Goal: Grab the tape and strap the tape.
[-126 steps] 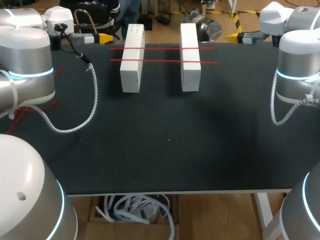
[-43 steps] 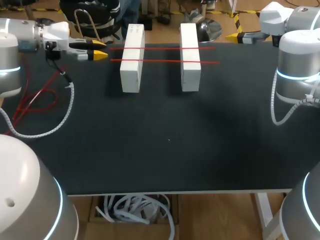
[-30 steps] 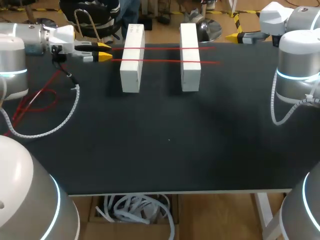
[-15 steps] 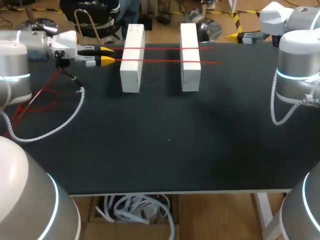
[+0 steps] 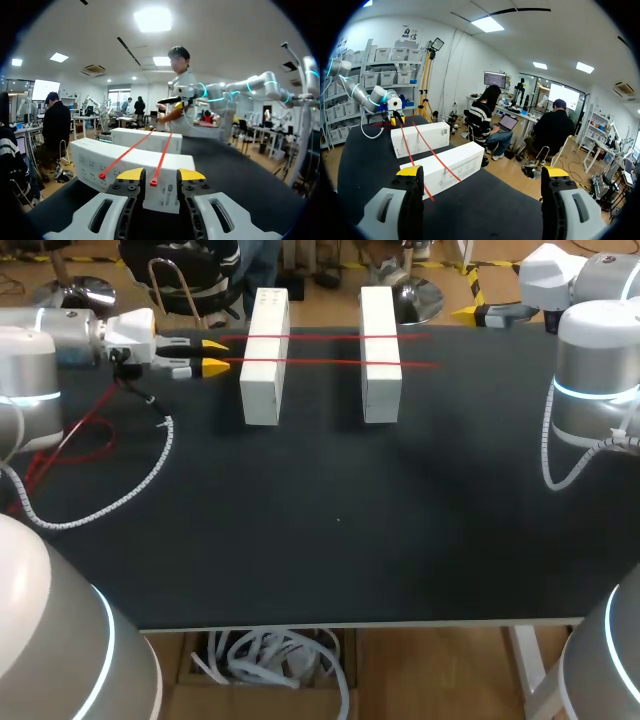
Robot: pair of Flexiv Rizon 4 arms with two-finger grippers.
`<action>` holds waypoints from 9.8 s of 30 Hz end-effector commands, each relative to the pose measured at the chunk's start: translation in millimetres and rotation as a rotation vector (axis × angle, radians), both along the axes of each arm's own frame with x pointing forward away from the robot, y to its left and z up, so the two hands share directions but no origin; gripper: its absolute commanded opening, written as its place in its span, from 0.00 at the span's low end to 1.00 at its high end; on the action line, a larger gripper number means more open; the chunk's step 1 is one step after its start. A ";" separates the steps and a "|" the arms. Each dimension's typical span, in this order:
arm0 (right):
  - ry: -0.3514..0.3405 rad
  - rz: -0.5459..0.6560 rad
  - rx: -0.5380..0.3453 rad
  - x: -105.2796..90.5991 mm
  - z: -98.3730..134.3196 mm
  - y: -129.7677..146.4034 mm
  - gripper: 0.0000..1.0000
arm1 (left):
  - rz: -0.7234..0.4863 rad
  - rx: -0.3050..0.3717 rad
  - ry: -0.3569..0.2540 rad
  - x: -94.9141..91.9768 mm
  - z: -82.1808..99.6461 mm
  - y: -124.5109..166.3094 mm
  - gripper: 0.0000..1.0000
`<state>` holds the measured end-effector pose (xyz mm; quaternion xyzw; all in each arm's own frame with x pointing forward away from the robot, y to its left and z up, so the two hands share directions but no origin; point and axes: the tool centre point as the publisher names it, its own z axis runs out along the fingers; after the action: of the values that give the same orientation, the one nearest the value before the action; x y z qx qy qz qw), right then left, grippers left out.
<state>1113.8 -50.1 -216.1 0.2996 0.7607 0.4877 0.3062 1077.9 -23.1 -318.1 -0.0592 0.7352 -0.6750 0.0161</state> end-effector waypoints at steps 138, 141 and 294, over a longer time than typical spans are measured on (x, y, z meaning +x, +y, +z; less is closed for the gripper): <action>0.000 0.000 0.000 0.0 0.0 0.0 1.00 | -0.045 -0.524 -0.032 3.0 171.2 -103.0 0.00; 0.000 0.000 0.000 0.0 0.0 0.0 1.00 | -0.058 -0.534 -0.038 1.5 176.2 -110.9 0.00; 0.446 -0.871 1.440 -65.3 35.5 27.6 1.00 | -0.064 -0.630 -0.009 4.4 183.0 -144.2 0.00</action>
<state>1052.6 -30.7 -175.1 0.7040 0.4229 0.5694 0.0360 1083.4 -167.0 -135.8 -0.0336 0.4913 -0.8701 -0.0222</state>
